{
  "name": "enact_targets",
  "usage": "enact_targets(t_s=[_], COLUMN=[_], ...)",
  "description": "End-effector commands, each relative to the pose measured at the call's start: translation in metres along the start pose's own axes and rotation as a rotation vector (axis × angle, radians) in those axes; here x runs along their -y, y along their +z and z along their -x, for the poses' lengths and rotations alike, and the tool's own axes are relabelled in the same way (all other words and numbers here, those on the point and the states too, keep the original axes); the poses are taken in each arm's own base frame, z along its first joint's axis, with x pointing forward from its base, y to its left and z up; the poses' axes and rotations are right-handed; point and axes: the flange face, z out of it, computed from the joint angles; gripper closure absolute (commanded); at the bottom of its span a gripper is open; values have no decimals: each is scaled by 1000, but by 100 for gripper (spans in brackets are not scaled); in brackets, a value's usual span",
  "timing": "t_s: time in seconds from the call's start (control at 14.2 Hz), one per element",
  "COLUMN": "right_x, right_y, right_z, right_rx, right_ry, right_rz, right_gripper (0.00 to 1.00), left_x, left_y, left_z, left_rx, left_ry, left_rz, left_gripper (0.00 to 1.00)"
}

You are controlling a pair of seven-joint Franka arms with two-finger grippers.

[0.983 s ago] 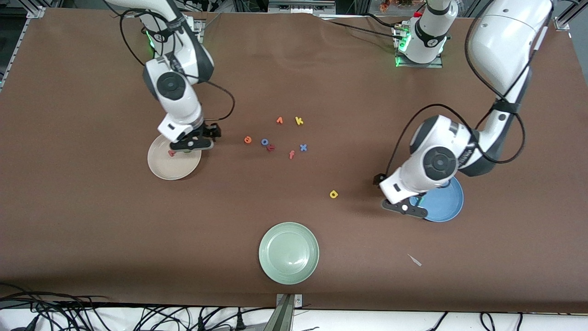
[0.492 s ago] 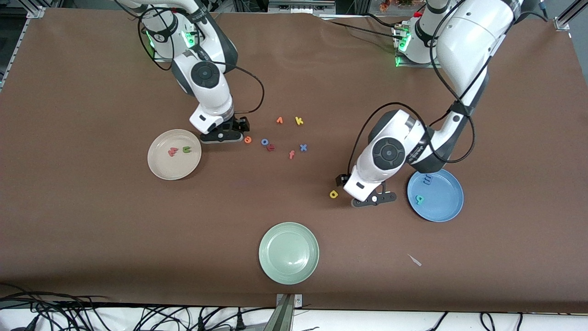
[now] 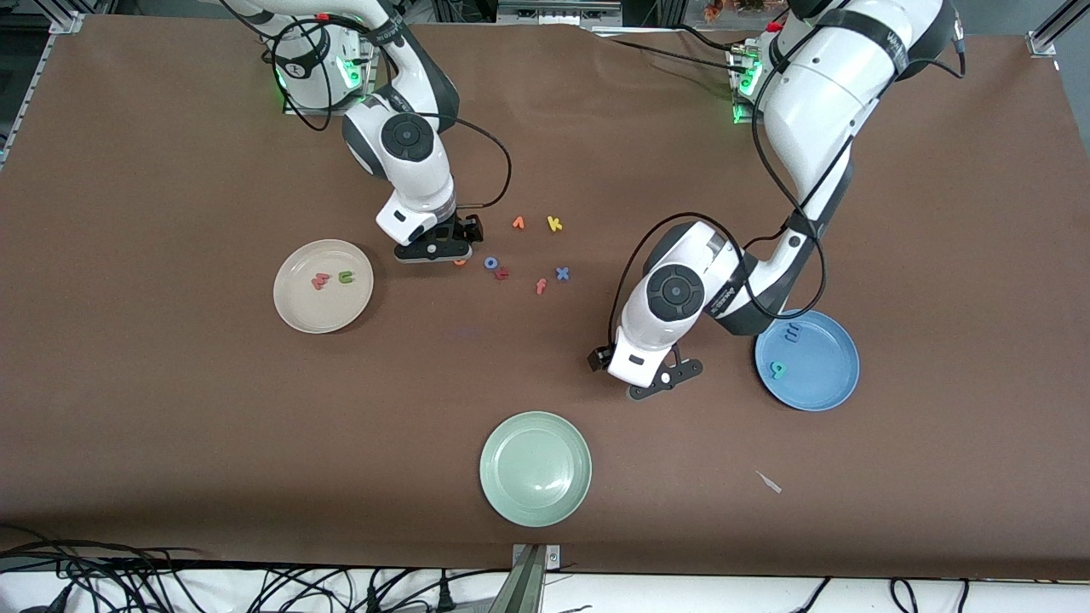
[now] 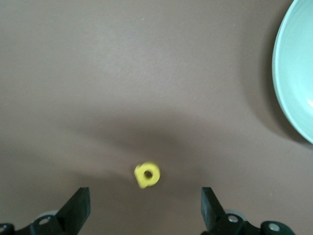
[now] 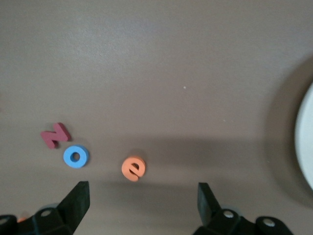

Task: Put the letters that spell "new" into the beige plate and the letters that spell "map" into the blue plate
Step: 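Move the right gripper to the orange e while the left gripper reaches the yellow d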

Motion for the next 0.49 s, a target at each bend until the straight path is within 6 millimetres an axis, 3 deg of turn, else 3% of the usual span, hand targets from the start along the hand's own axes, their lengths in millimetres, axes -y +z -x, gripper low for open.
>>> enact_targets(t_s=[0.0, 0.14, 0.28, 0.42], right_x=[6, 8, 8, 8], right_y=[21, 33, 34, 35], right_z=[-3, -2, 0, 1], right_rx=[-19, -35, -34, -31], right_ry=[18, 31, 31, 31], right_rz=[-27, -47, -47, -45], right_gripper=[3, 3, 4, 8], left_x=[-12, -9, -8, -6], left_y=[11, 24, 25, 34], left_z=[2, 6, 6, 7], left_rx=[-52, -42, -40, -31], left_ry=[12, 20, 24, 22], left_rz=[-18, -34, -37, -45], left_gripper=[6, 16, 27, 29])
